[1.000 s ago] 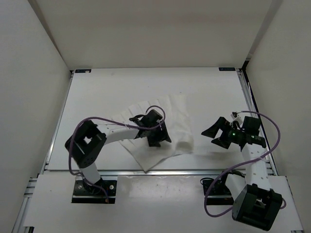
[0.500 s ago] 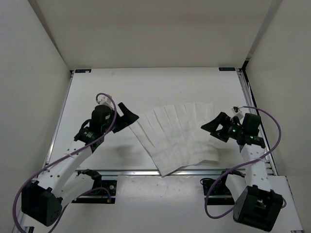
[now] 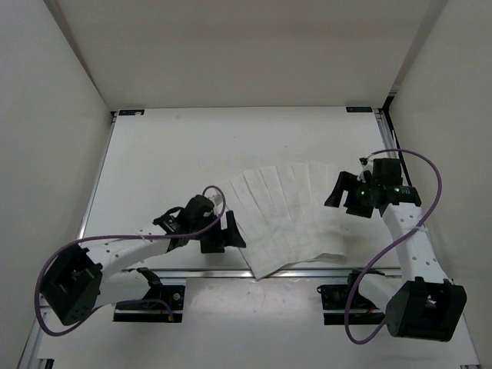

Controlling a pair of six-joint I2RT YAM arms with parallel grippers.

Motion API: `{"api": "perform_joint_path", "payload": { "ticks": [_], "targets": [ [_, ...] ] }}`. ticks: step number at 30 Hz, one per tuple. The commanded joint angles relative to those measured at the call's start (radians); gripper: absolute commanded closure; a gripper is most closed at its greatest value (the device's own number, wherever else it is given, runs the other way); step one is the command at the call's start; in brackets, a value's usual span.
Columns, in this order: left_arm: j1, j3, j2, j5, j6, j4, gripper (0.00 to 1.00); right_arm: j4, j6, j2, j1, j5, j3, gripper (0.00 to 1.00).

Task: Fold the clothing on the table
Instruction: Move the skirt to the center of the board

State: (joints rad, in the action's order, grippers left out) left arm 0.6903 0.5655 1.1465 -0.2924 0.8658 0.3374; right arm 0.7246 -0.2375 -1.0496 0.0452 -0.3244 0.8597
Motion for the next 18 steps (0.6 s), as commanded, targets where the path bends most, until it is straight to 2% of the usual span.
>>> {"api": "perform_joint_path", "payload": {
  "ticks": [1, 4, 7, 14, 15, 18],
  "targets": [
    [0.098, -0.077, -0.008, -0.037, 0.108, -0.138, 0.01, 0.153, 0.027, -0.012, -0.010, 0.131, 0.048, 0.15],
    [0.146, -0.085, 0.013, -0.030, 0.164, -0.176, 0.01, 0.211, 0.015, -0.041, -0.018, 0.116, 0.023, 0.15],
    [0.167, -0.079, 0.062, -0.021, 0.171, -0.234, 0.01, 0.237, 0.009, -0.053, -0.018, 0.097, -0.027, 0.20],
    [0.068, -0.029, 0.241, -0.047, 0.142, -0.353, 0.01, 0.269, -0.020, -0.084, 0.028, 0.111, -0.056, 0.25],
    [0.055, 0.000, 0.258, -0.048, 0.122, -0.353, 0.02, 0.271, -0.023, -0.098, 0.027, 0.099, -0.057, 0.26],
    [0.034, 0.069, 0.398, -0.069, 0.090, -0.337, 0.15, 0.285, -0.020, -0.148, 0.045, 0.073, -0.062, 0.33]
  ]
}}
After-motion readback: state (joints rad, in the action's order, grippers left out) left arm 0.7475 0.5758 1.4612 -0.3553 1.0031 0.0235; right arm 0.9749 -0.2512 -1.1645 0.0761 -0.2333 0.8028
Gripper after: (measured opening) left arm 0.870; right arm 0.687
